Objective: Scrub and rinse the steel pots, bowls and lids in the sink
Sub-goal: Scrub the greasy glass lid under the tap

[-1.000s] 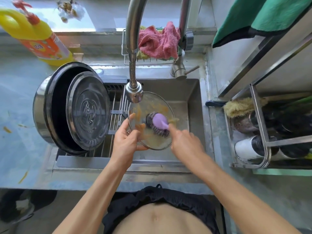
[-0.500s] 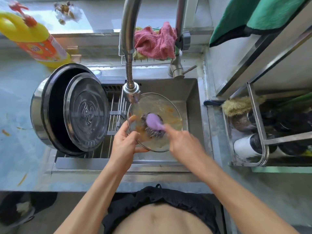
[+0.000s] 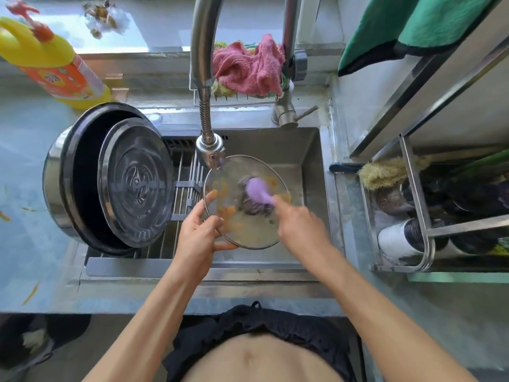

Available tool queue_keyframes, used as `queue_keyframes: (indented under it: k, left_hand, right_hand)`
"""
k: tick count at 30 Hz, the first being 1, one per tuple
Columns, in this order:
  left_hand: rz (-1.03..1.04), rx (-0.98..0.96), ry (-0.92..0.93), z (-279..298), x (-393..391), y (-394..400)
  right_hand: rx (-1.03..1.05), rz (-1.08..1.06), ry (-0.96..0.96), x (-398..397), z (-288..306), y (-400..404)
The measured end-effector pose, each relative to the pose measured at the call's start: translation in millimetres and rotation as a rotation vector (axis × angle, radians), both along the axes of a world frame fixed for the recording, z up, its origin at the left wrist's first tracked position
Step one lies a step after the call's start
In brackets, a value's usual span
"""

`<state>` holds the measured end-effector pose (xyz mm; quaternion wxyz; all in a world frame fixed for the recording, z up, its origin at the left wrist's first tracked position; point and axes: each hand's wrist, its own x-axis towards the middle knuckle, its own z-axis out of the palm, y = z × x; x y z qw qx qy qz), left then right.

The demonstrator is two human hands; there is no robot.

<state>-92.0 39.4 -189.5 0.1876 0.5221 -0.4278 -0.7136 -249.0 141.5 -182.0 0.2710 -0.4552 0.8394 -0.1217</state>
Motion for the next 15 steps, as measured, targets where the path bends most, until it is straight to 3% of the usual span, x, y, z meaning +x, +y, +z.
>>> queue_keyframes:
  k: [1,5,8,11,15]
  left_hand:
    - [0.001,-0.003,-0.003,-1,1,0]
    - [0.013,-0.017,-0.003,0,7,-5]
    - [-0.011,-0.034,-0.002,0,8,-8]
    - [0.045,-0.019,0.001,-1,13,-13]
    - [0.046,-0.029,0.002,-4,13,-11]
  right_hand:
    - [0.041,-0.039,0.022,-6,0,-3]
    - [0.001,0.14,-0.054,16,5,-4]
    - [0.049,0.043,0.024,0,-1,-13]
    - [0.023,0.185,-0.012,13,1,-9]
    - [0.068,0.079,0.024,-1,1,-9]
